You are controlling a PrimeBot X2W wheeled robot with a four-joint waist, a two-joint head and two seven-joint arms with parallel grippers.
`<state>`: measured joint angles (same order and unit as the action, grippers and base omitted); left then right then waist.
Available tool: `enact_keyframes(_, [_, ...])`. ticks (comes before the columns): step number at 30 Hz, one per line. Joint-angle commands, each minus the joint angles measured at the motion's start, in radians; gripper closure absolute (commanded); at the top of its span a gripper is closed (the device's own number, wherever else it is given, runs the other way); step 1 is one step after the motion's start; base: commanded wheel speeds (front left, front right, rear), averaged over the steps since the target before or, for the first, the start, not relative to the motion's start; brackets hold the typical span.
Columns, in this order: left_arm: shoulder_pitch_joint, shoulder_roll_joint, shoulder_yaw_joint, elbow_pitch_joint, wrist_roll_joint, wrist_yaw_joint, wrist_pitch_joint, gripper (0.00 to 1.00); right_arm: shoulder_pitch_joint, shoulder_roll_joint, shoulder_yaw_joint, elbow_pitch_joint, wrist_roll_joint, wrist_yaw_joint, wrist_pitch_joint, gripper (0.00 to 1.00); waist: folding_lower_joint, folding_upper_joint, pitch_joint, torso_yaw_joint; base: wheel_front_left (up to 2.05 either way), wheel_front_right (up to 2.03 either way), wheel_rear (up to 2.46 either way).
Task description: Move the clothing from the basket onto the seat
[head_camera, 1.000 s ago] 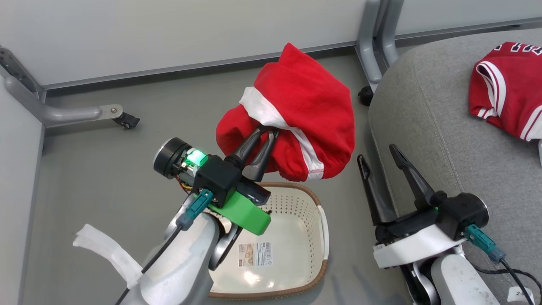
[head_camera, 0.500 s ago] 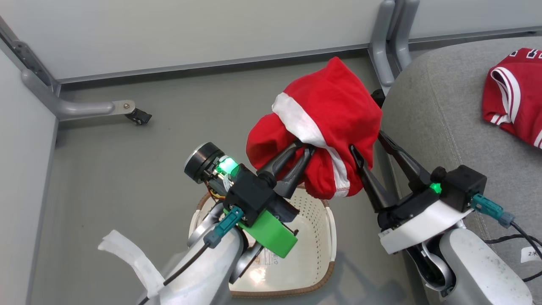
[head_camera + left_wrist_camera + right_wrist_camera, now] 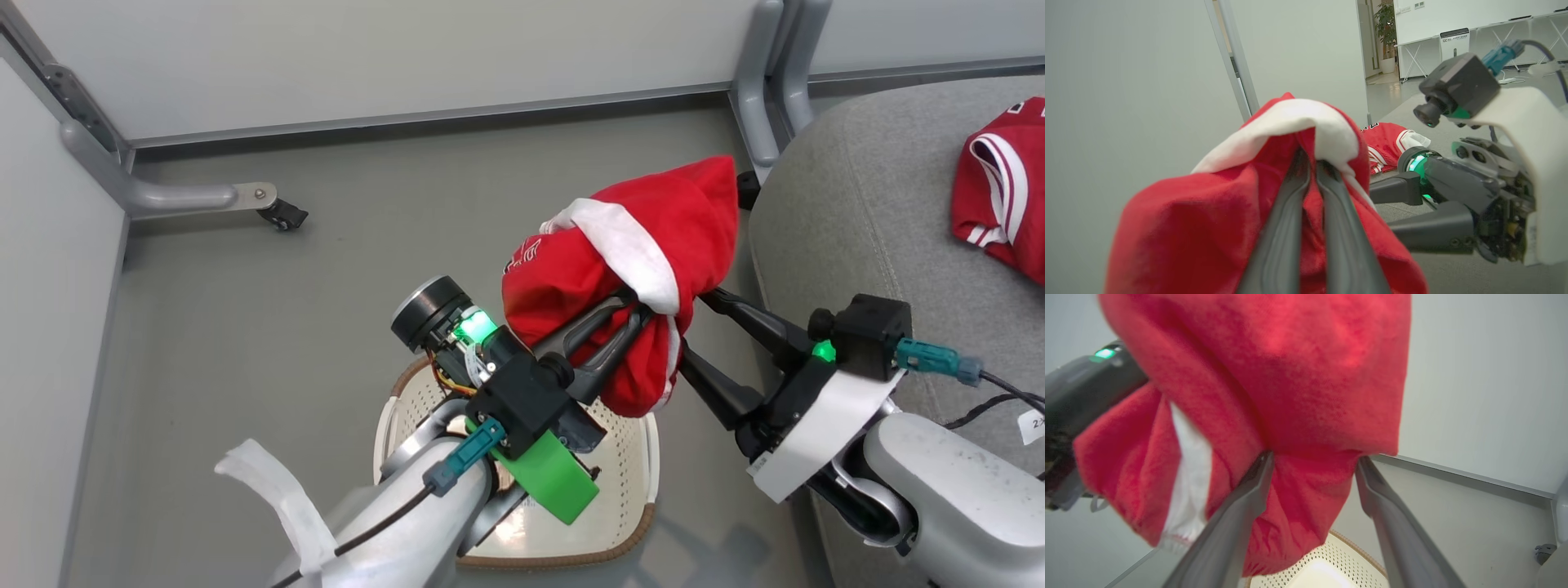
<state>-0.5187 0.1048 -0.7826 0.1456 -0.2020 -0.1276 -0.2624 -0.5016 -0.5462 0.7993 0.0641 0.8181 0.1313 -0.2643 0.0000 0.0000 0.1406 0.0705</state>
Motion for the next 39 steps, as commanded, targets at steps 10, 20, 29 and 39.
enact_keyframes(10, [-0.032, 0.013, -0.008, 0.008, -0.017, -0.004, -0.003, 1.0, -0.099, -0.083, 0.121, -0.056, 0.154, -0.001, 0.0, 0.0, 0.0, 0.0, 0.011, 0.014, 0.0, 0.0, 0.0])
enact_keyframes(20, [-0.049, 0.013, -0.05, -0.015, -0.015, -0.004, -0.003, 1.0, -0.127, -0.076, 0.134, -0.045, 0.151, -0.001, 0.0, 0.0, 0.0, 0.0, 0.024, 0.012, 0.0, 0.0, 0.0])
enact_keyframes(29, [-0.066, 0.022, -0.089, -0.041, -0.034, -0.005, -0.003, 1.0, -0.173, -0.099, 0.151, -0.009, 0.148, -0.001, 0.0, 0.0, 0.0, 0.0, 0.025, 0.028, 0.0, 0.0, 0.0])
enact_keyframes(39, [-0.077, 0.031, -0.091, -0.059, -0.038, -0.005, -0.003, 1.0, -0.204, -0.118, 0.196, -0.004, 0.21, -0.001, 0.0, 0.0, 0.0, 0.0, 0.021, 0.041, 0.0, 0.0, 0.0])
